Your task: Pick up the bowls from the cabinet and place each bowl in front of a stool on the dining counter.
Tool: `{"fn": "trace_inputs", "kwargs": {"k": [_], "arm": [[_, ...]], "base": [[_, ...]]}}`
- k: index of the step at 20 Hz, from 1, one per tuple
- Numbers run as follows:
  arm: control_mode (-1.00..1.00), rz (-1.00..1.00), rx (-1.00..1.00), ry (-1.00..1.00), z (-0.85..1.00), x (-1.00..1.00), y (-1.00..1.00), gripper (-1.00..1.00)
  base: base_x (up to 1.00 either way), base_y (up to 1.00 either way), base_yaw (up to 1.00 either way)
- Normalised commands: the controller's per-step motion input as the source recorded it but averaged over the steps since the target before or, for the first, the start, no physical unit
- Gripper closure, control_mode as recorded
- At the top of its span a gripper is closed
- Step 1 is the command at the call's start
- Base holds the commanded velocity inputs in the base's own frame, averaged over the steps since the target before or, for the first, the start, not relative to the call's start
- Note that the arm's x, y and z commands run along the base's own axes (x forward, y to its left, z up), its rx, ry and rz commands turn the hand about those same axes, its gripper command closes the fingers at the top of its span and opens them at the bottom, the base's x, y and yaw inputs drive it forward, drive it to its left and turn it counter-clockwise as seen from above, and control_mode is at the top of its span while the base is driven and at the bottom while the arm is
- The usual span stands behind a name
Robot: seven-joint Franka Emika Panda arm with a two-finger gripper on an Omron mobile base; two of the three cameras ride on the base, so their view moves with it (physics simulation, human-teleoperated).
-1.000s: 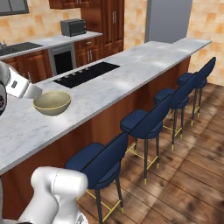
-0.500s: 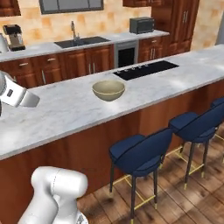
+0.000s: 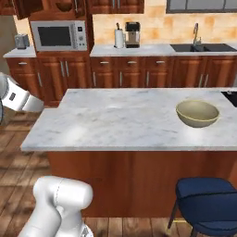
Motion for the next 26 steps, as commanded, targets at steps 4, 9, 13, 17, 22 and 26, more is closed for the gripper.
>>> {"fn": "trace_inputs", "kwargs": {"k": [4,9,13,17,22,26], "arm": [[1.00,0.00,0.00,0.00,0.00,0.00,0.00,-1.00],[1.00,0.00,0.00,0.00,0.00,0.00,0.00,-1.00],[1.00,0.00,0.00,0.00,0.00,0.00,0.00,-1.00],[1.00,0.00,0.00,0.00,0.00,0.00,0.00,-1.00],[1.00,0.00,0.00,0.00,0.00,0.00,0.00,-1.00],[1.00,0.00,0.00,0.00,0.00,0.00,0.00,-1.00]], "base": [[-0.50,0.92,0.50],[0.29,1.00,-0.08],[0.49,1.00,-0.20],[0.54,1.00,-0.21],[0.68,1.00,-0.20],[1.00,0.86,-0.17]]}}
